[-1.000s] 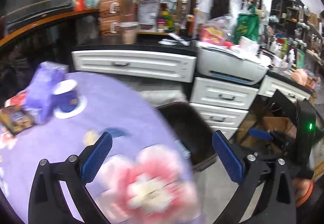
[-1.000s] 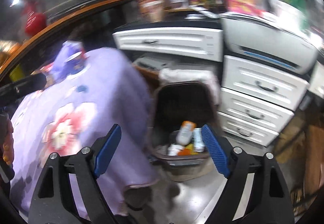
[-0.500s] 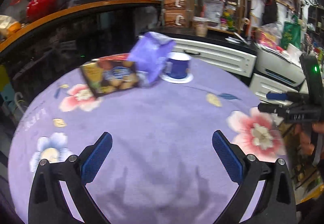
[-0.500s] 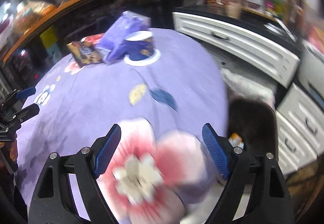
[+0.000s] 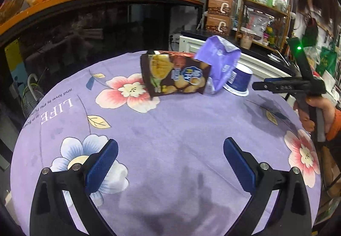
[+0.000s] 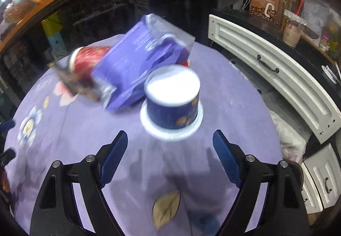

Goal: Collect trash
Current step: 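Grasp the blue paper cup with the right tool while the left tool grasps the chip snack bag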

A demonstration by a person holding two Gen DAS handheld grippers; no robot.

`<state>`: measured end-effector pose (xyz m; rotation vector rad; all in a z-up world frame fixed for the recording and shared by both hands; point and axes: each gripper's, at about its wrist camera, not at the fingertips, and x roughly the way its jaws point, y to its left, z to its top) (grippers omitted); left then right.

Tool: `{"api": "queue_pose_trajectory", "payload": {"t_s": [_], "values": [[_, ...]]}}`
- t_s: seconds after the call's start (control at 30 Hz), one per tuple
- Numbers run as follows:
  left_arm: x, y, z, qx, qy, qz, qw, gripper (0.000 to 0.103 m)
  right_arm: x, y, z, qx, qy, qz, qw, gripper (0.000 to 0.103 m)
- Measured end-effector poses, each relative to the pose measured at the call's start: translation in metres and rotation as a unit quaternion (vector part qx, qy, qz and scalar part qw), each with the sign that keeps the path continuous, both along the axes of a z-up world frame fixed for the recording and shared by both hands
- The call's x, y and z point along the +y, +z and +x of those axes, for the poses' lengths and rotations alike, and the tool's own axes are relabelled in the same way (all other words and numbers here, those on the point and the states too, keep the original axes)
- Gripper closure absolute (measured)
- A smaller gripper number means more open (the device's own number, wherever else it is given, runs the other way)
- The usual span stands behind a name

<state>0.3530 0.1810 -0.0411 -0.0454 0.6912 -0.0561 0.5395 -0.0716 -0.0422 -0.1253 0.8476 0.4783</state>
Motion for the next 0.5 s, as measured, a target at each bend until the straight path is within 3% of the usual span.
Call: {"api": "queue_pose_trajectory", "payload": {"t_s": [0.2, 0.5], "values": [[0.015, -0.005, 0.023, 0.011, 0.016, -0.020, 0.9996, 0.005, 0.024, -0.014, 0.039, 0.005, -0.010, -0.035, 0.999, 0.022], [0.019, -0.004, 0.042, -0.004, 0.003, -0.019, 0.9998, 0.005, 0.036, -0.023, 0.050, -0.002, -0.001, -0.044, 0.999, 0.031]]}}
